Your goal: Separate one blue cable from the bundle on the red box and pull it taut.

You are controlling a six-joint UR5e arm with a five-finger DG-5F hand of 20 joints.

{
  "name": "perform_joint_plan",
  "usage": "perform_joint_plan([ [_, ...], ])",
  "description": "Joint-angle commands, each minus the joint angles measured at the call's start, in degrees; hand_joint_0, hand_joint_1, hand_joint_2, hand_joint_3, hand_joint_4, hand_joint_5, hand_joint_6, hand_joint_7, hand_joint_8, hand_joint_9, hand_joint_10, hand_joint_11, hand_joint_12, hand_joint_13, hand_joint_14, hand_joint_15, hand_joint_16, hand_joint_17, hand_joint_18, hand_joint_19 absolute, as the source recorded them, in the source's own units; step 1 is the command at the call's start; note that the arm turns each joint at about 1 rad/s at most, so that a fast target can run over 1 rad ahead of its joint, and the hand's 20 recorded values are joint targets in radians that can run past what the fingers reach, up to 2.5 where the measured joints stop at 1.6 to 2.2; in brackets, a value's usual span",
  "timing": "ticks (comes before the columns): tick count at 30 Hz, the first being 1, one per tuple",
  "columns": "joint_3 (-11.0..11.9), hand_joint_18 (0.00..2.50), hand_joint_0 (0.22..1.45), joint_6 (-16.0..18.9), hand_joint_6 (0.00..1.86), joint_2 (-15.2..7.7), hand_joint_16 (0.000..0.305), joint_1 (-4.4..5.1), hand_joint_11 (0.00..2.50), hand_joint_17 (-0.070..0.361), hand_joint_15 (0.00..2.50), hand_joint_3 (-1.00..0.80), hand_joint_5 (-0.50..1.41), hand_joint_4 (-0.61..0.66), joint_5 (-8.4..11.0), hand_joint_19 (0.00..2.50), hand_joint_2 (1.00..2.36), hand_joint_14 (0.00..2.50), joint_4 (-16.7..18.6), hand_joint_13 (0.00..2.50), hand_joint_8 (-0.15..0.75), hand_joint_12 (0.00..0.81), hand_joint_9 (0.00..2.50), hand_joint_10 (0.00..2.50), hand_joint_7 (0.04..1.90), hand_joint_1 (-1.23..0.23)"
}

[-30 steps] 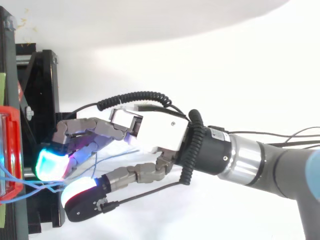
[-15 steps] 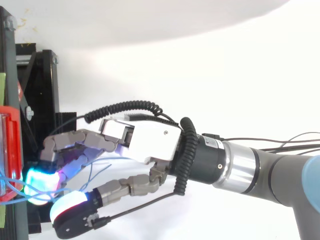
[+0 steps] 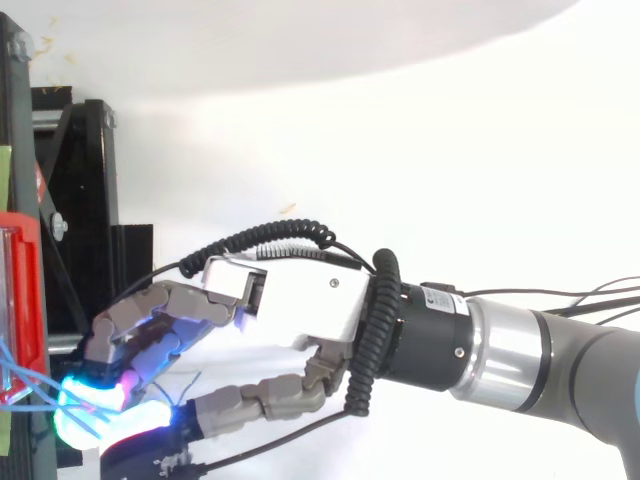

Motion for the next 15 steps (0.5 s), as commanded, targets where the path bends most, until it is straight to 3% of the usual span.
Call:
perform_joint_plan([
  [1, 0.0, 0.47, 0.61, 2.6, 0.92, 0.5, 0.039, 0.01, 0.34, 0.087, 0.30, -0.31, -0.15, 0.09, -0.04, 0.30, 1.01, 0.01, -3.2, 0.67, 0.224, 0.304, 0.91, 0.01, 0.79, -0.77],
  [8, 0.0, 0.47, 0.60, 7.6, 0.92, 1.6, 0.037, -0.69, 0.37, 0.082, 0.31, -0.38, -0.14, 0.10, -0.21, 0.32, 1.01, 0.01, -7.6, 0.68, 0.216, 0.295, 0.95, 0.01, 0.83, -0.72],
  [15, 0.0, 0.49, 0.60, 8.0, 0.93, 3.9, 0.037, -0.96, 0.40, 0.082, 0.35, -0.35, -0.13, 0.10, -0.21, 0.34, 1.01, 0.02, -12.2, 0.71, 0.220, 0.295, 0.97, 0.01, 0.84, -0.71],
])
